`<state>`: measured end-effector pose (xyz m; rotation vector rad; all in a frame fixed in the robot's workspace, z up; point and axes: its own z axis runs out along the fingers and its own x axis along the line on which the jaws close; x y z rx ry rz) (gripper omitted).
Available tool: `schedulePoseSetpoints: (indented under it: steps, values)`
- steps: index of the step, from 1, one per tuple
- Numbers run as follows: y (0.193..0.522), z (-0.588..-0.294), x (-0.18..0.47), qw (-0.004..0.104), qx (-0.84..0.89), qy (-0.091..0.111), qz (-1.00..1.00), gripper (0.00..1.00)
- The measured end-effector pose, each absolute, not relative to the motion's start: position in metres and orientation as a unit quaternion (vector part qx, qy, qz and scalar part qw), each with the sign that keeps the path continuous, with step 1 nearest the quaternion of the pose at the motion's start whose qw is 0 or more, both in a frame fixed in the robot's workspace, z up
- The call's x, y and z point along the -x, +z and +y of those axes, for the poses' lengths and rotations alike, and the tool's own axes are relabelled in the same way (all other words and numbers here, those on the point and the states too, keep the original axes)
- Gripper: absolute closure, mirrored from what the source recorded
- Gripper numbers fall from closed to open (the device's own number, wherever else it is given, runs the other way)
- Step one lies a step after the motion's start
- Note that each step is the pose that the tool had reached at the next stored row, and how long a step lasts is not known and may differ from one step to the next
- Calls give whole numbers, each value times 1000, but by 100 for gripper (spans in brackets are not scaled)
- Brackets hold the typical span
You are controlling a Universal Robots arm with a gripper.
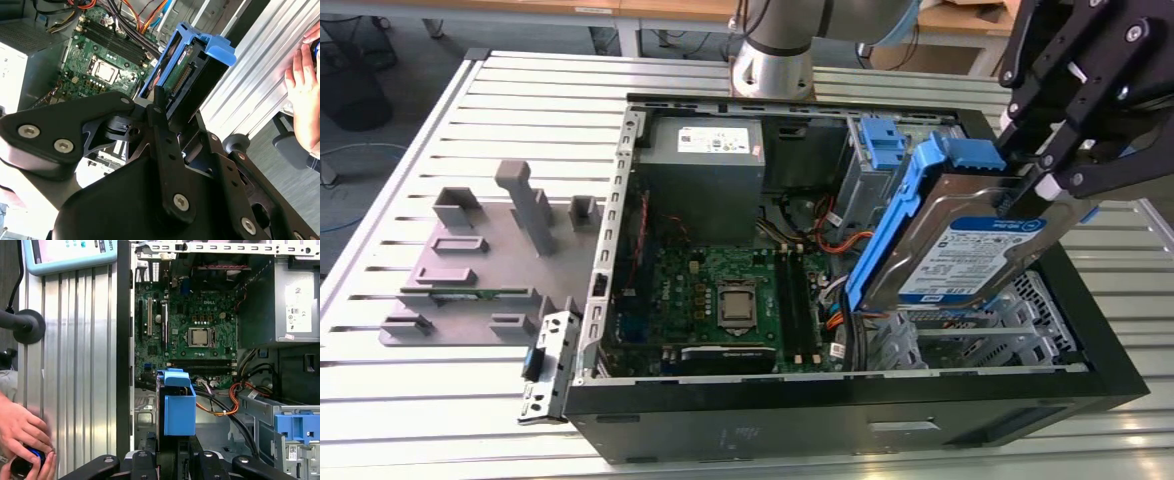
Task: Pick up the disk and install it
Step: 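Pick up the disk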
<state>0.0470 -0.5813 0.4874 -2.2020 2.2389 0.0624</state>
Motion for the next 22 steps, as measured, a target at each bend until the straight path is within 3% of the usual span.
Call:
schedulePoseSetpoints:
  steps: [22]
  values:
    - [481,-581,-77,0,714,19,700,65]
